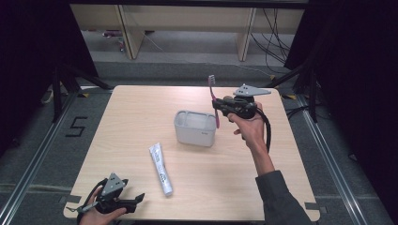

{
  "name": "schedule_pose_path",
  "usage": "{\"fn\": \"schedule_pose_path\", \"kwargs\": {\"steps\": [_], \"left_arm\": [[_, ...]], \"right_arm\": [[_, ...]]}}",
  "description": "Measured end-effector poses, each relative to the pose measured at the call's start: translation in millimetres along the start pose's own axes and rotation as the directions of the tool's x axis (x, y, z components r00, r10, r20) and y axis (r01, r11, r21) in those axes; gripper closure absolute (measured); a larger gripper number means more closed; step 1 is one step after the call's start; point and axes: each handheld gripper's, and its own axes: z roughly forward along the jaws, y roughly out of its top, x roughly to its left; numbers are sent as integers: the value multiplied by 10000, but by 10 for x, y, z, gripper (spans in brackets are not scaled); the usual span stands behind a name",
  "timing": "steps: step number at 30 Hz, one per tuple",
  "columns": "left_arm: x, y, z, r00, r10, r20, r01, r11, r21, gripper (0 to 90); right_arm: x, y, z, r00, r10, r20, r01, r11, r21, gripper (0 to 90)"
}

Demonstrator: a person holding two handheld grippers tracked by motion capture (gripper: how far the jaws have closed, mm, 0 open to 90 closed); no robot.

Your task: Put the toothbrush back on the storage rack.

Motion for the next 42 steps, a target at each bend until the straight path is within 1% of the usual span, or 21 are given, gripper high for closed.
{"fn": "schedule_pose_path", "kwargs": {"steps": [1,2,3,9,11,14,15,16,21,22,24,26,27,29,30,31,32,33,37,39,42], "left_arm": [[4,-2,-1,10000,33,6,-33,10000,-5,171],[4,-2,-1,10000,33,6,-33,10000,-5,171],[0,1,-2,10000,15,2,-15,10000,11,171],[-1,-1,0,10000,42,53,-42,10000,-8,171],[-2,0,-1,10000,25,40,-25,10000,30,171],[-2,0,-1,10000,24,46,-24,10000,28,171],[-4,-3,4,10000,4,12,-4,10000,-23,172],[-6,-5,7,10000,-4,-2,4,10000,-66,171],[-1,-8,11,9999,79,70,-78,9999,-83,171],[-2,-6,6,10000,78,49,-78,10000,-29,172],[-1,-7,8,9999,89,74,-89,10000,-30,171],[-2,-7,7,9999,92,65,-92,10000,-30,171],[-4,-5,2,10000,91,28,-91,10000,1,171],[-3,-5,1,10000,93,29,-93,10000,11,171],[-3,-3,5,10000,36,38,-36,10000,-10,171],[-1,-3,2,10000,71,60,-71,10000,19,171],[-6,-1,0,10000,42,-8,-42,10000,40,171],[-4,-5,1,9999,96,33,-96,10000,7,171],[-4,-5,-2,9999,97,34,-97,10000,14,171],[-7,-6,0,10000,54,25,-54,10000,-24,171],[-8,-7,2,10000,53,33,-53,10000,-67,171]], "right_arm": [[15,3,3,9997,239,8,-239,9997,77,821],[15,3,3,9997,239,8,-239,9997,77,821],[-2,9,17,10000,68,18,-68,10000,16,821],[-27,8,86,10000,51,86,-52,9999,121,821],[-43,-2,116,9998,183,125,-185,9997,151,821],[-61,-7,139,9998,69,180,-71,9999,107,821],[-49,-13,158,9996,255,140,-256,9996,69,821],[-54,-15,162,9995,286,164,-288,9995,112,821],[-70,-15,206,9996,122,252,-121,9999,-45,821],[-66,-19,221,9994,154,310,-155,9999,50,821],[-66,-27,242,9990,159,407,-158,9999,-23,821],[-73,-33,256,9990,223,388,-221,9997,-73,821],[-94,-42,276,9992,157,362,-158,9999,25,821],[-103,-47,288,9995,140,300,-139,9999,-35,821],[-100,-51,291,9987,250,435,-250,9997,0,821],[-100,-54,301,9989,332,345,-333,9994,26,821],[-115,-56,306,9986,103,512,-102,9999,-31,821],[-115,-64,324,9989,224,422,-223,9997,-24,821],[-116,-82,356,9983,260,522,-261,9997,10,821],[-114,-110,394,9977,445,502,-447,9990,22,820],[-128,-125,416,9984,366,440,-368,9993,36,819]]}}
